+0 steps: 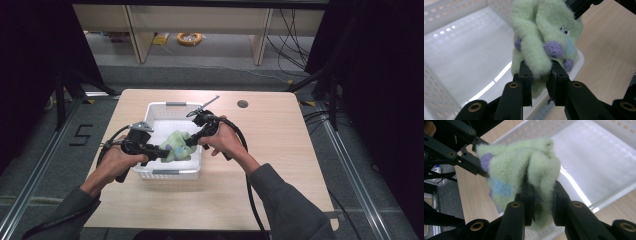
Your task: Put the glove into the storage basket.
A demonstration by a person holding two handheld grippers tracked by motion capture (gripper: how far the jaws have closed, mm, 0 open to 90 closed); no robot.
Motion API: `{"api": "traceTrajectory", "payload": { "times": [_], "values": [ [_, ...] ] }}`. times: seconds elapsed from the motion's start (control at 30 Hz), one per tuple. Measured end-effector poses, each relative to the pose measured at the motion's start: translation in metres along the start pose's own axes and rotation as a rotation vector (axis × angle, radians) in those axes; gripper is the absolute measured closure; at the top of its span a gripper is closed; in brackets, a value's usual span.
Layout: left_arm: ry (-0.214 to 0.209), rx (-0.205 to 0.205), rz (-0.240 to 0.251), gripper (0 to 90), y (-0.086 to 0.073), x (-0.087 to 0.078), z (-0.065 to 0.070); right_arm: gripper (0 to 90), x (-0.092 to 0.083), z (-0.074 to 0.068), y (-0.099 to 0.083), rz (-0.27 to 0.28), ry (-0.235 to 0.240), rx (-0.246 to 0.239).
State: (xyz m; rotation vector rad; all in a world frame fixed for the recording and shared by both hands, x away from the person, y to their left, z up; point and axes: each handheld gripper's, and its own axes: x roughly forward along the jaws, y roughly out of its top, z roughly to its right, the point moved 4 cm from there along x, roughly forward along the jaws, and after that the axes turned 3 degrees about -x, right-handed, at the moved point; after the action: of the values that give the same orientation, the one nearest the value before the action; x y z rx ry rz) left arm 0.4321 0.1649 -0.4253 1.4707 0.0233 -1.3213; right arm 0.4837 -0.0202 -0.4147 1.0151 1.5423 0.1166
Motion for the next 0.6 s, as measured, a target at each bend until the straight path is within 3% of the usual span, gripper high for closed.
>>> {"api": "traceTrajectory", "payload": {
  "times": [0.37, 0.4, 0.47, 0.6],
  "values": [
    [0.011, -0.008, -0.103, 74.0, -0.005, 0.017, -0.022, 75.9, 0.025, 0.01, 0.003, -0.064, 0.003, 0.029],
    [0.011, -0.025, -0.095, 74.0, -0.005, 0.021, -0.021, 75.9, 0.027, 0.011, 0.003, -0.07, -0.005, 0.031],
    [0.017, 0.003, -0.135, 73.9, -0.006, 0.022, -0.026, 75.8, 0.032, 0.012, 0.002, -0.082, -0.022, 0.038],
    [0.015, -0.012, -0.182, 73.8, -0.008, 0.028, -0.029, 75.7, 0.041, 0.016, 0.001, -0.096, -0.011, 0.053]
  ]
}}
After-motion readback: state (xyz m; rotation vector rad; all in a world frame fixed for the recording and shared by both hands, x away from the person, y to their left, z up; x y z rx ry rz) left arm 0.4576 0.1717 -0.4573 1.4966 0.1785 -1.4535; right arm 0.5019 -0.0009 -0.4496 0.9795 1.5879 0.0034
